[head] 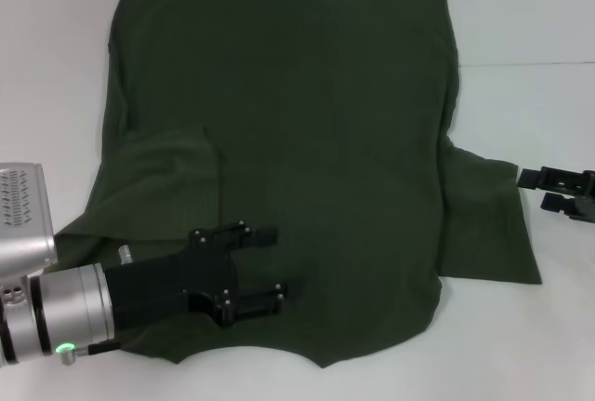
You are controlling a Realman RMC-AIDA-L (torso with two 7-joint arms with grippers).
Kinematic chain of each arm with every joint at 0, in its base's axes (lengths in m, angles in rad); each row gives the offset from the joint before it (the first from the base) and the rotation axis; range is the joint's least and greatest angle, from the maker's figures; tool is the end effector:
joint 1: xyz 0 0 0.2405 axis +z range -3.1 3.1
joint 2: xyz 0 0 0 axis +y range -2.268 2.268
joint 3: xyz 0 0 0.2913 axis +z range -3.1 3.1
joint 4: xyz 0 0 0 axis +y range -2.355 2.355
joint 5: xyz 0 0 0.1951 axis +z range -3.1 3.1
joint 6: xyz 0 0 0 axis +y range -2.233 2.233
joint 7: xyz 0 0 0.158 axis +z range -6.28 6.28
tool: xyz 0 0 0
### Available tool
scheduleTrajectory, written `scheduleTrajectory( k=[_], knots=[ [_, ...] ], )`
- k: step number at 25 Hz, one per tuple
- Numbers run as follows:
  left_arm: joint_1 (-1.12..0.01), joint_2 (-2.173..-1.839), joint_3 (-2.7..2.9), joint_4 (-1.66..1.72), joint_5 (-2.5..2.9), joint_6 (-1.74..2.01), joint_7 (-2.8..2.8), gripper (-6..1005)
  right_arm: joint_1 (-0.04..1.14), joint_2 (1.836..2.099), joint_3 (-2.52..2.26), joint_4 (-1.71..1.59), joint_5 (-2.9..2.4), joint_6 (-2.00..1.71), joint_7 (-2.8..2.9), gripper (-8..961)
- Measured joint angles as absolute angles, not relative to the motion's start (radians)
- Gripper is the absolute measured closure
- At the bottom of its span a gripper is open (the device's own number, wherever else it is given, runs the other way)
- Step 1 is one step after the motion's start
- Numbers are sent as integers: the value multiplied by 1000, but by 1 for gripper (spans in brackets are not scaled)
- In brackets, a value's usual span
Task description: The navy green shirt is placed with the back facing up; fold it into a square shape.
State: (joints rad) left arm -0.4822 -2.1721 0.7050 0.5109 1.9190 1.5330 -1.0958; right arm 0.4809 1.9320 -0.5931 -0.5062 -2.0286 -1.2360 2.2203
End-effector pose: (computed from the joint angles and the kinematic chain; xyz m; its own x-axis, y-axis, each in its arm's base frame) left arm -0.2637 0.3032 -0.0855 0.7638 0.2411 0.5987 0.3908 -0.9110 -0.1317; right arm 0.3726 0.3587 0.0281 0.0041 -0.7773 -0.6291 -0.9977 -0.0456 0.0498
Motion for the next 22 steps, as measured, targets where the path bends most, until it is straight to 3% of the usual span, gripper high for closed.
scheduleTrajectory(
  k=[9,17,22],
  knots=[
    [-484,-2172,708,511,1919,1504,-1095,238,499,1986,-596,-503,-2037,-1140,2195,176],
    [-486,-2172,709,511,1919,1488,-1095,238,520,2006,-601,-473,-2037,-1066,2180,230],
    [-486,-2172,709,511,1919,1478,-1099,238,541,2015,-602,-444,-2035,-1033,2136,370]
  ],
)
